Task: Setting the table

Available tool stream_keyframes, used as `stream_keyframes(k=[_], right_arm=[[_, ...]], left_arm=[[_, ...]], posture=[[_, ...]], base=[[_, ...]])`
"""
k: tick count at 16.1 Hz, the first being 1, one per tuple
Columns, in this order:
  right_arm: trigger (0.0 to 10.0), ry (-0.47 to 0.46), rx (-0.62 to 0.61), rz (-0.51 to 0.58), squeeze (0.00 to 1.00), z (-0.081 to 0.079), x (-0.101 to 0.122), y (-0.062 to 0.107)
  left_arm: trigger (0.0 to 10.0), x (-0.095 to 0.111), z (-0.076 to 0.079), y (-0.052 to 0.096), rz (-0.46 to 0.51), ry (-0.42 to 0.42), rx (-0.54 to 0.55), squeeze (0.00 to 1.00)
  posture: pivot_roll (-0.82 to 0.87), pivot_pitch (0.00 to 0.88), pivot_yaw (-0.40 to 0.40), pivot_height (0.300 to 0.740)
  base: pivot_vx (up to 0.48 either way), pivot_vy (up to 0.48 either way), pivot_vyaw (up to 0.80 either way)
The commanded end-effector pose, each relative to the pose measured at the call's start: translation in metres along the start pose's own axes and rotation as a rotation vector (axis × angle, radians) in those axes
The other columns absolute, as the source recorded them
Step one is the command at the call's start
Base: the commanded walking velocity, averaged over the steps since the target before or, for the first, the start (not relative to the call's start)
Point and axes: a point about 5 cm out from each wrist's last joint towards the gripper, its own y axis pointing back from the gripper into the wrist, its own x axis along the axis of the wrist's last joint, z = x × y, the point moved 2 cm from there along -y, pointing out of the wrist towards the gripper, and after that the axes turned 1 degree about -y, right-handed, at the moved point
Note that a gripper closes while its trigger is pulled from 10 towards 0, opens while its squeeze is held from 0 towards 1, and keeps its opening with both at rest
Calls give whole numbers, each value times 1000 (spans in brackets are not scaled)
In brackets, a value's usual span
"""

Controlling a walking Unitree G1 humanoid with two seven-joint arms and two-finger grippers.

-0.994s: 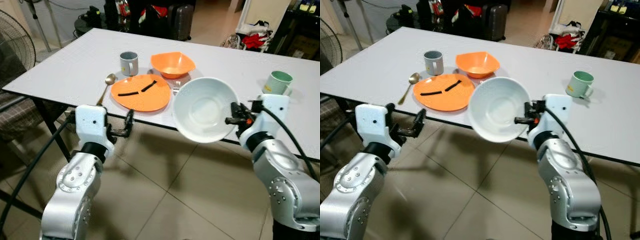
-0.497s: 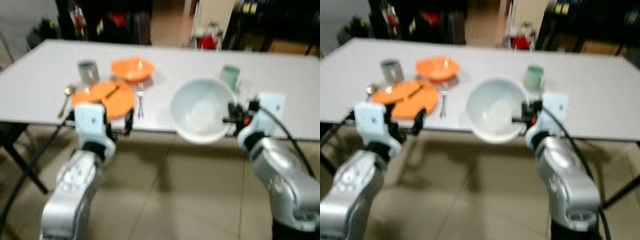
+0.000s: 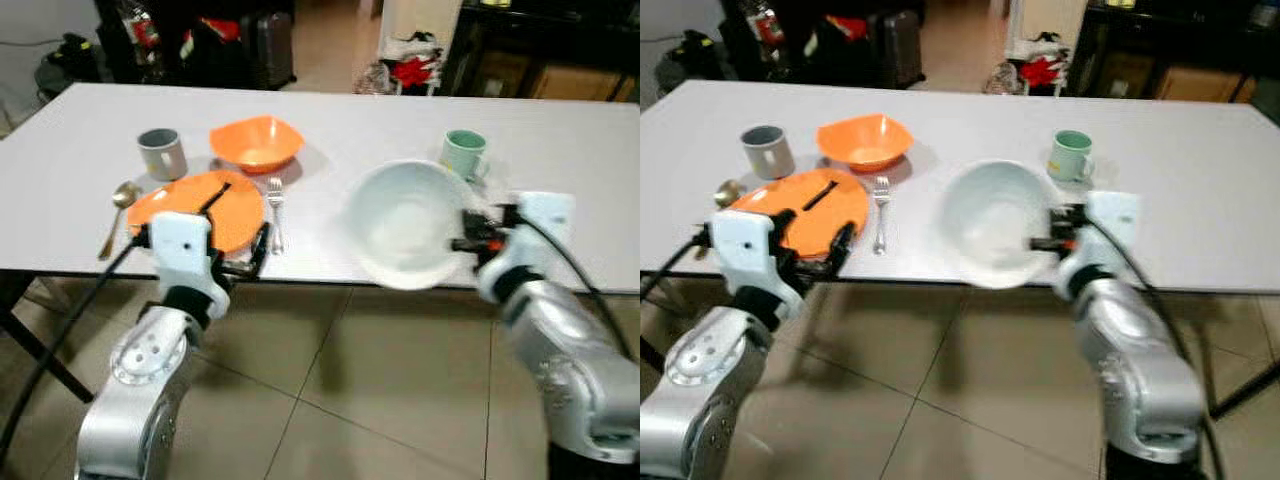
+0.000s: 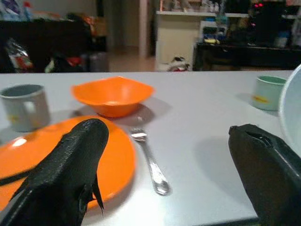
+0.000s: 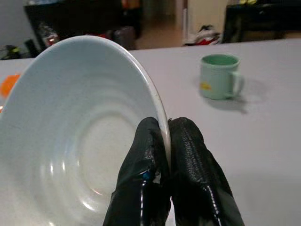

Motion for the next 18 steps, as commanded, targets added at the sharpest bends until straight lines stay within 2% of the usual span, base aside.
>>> stream_keyframes(k=[1, 3, 14, 18], right_arm=[[10000, -10, 55, 27, 0, -12, 6, -1], [10000, -4, 68, 27, 0, -13, 6, -3], [10000, -87, 74, -14, 0, -11, -1, -7], [10000, -102, 52, -30, 0, -6, -3, -6]], left_arm=[[10000, 1, -5, 2, 1, -8, 17, 0], [10000, 0, -4, 3, 0, -7, 18, 0], [10000, 0, -4, 3, -2, -18, 6, 0], [10000, -2, 2, 2, -12, -25, -26, 0]], posture=[[-121, 0, -16, 740], [-116, 0, -20, 740], [-108, 0, -11, 740], [-114, 0, -8, 740]], base=[[307, 0, -800], [304, 0, -800], [310, 0, 0], [333, 0, -727]])
